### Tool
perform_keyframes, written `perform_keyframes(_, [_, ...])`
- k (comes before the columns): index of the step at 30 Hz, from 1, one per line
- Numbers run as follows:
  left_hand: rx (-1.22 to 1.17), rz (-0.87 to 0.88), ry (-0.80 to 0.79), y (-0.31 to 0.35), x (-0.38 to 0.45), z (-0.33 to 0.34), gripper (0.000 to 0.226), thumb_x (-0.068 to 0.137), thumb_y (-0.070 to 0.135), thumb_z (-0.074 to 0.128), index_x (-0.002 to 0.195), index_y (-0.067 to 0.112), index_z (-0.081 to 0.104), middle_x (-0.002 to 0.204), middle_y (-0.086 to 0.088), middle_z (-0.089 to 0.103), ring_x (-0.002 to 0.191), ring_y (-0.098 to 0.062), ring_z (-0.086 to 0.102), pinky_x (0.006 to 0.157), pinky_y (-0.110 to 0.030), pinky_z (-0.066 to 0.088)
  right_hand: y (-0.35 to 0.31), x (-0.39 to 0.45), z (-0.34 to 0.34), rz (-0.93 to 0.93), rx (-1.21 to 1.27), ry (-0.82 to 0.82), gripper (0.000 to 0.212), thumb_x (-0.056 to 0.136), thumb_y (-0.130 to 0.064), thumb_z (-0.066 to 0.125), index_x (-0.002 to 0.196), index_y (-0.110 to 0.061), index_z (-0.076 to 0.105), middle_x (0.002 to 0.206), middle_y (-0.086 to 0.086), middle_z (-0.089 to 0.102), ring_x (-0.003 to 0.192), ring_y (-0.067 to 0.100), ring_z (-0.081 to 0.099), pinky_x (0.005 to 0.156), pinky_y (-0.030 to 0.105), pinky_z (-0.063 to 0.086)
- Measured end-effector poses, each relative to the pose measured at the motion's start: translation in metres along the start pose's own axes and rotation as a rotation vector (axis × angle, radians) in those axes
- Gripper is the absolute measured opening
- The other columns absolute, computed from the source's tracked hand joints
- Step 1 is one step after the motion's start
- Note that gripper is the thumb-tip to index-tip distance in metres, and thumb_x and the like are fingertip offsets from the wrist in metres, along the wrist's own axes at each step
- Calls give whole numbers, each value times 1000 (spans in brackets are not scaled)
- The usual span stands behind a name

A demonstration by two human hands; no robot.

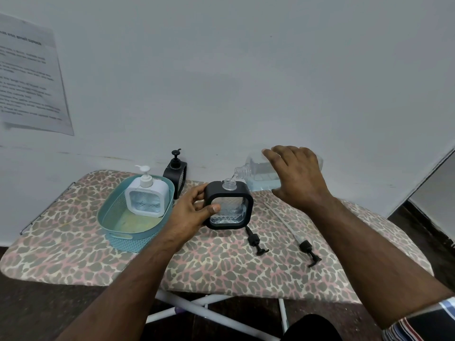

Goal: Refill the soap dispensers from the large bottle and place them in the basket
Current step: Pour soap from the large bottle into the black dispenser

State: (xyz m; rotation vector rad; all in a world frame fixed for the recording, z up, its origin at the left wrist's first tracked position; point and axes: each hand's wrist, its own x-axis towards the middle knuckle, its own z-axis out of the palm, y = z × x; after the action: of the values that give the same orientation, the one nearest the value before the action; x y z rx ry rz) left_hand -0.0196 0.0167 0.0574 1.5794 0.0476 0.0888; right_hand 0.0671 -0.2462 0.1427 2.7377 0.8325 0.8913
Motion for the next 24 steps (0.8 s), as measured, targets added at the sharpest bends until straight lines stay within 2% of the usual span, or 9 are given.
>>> perform_keyframes(9, [18,2,-2,-1,0,0,63,91,15,77,148,22,51,132,0,69,115,-19,72,94,-47,62,0,0,1,-3,-7,-5,97,64,-36,89,147,-22,40,143,8,53,128,32,52,107,56,38])
perform_keyframes(24, [-10,4,-10,2,-2,0,58,92,11,75,145,22,54,130,2,69,113,-17,73,92,-44,63,0,1,0,-4,-25,-18,99,64,-37,89,148,-22,39,143,7,53,129,31,51,107,56,37])
